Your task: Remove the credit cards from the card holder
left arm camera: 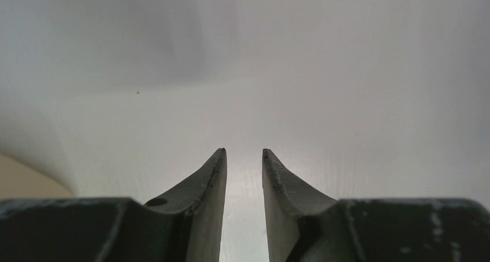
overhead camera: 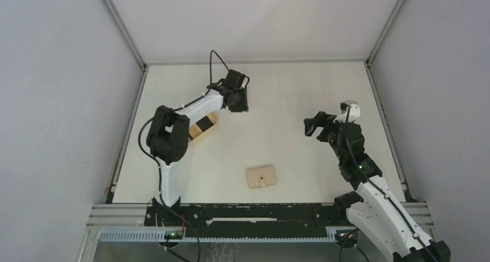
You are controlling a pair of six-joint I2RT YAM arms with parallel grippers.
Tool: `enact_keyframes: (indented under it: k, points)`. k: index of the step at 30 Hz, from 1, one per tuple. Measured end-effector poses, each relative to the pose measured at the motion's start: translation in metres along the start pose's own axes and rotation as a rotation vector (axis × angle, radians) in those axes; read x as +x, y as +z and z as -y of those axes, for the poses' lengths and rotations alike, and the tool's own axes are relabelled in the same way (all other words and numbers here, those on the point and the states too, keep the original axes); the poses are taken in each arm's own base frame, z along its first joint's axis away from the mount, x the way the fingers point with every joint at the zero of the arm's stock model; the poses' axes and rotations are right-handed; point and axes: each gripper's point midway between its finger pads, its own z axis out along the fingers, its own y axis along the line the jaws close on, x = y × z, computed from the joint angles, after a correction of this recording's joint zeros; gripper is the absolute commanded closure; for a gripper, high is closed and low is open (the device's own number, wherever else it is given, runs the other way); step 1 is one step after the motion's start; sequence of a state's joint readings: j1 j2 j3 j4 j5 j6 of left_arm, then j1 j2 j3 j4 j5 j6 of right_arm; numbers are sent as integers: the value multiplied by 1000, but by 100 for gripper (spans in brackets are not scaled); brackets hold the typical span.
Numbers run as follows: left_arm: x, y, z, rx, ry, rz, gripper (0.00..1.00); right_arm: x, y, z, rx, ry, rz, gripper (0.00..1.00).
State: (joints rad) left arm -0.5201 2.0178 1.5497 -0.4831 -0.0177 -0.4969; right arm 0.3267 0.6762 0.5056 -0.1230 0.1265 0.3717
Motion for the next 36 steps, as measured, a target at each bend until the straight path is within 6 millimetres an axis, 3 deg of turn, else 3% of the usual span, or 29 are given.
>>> enact_keyframes:
  k: [7, 12, 20, 24, 31, 36]
  points:
    - [-13, 10, 28, 36, 3, 24, 65, 1, 0, 1, 3, -1, -1, 0]
    - [-9, 18, 51, 67, 17, 15, 64, 1, 0, 1, 3, -1, -1, 0]
    - [-7, 17, 68, 94, 44, 8, 36, 0, 1, 0, -1, -1, 4, 0]
    - [-11, 13, 64, 79, 76, 16, 32, 1, 3, -1, -3, -1, 0, 0]
    - [-34, -19, 53, 47, 134, 76, 29, 8, 8, 1, 7, -5, -30, 0]
    - [-66, -77, 41, 23, 163, 202, 26, 11, 9, 1, 10, -3, -38, 0]
